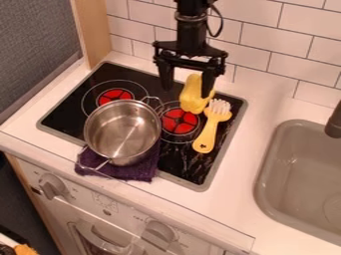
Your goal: Moved the yellow pepper on the bottom left of the burner
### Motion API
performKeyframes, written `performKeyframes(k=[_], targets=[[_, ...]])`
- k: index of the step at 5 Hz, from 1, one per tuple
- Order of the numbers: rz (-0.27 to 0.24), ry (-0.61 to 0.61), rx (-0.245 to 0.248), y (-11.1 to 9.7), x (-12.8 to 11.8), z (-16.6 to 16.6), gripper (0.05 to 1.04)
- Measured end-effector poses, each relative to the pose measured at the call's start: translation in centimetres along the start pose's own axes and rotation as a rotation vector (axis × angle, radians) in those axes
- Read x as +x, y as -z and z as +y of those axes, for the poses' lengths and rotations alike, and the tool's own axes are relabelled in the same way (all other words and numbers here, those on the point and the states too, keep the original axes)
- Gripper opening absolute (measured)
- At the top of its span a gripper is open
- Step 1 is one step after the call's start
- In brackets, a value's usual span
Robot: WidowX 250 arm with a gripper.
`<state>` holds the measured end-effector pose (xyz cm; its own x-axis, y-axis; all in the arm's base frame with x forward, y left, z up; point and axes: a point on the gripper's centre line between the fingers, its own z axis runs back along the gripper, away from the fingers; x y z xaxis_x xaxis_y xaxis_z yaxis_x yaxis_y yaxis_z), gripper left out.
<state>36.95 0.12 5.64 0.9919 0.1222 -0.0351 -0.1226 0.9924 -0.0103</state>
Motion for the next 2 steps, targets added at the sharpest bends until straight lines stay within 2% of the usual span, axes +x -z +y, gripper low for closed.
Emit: performKeyframes(k=[2], targets=[[0.033, 0.020, 0.047, 1.33, 0.49, -0.65, 1.000]])
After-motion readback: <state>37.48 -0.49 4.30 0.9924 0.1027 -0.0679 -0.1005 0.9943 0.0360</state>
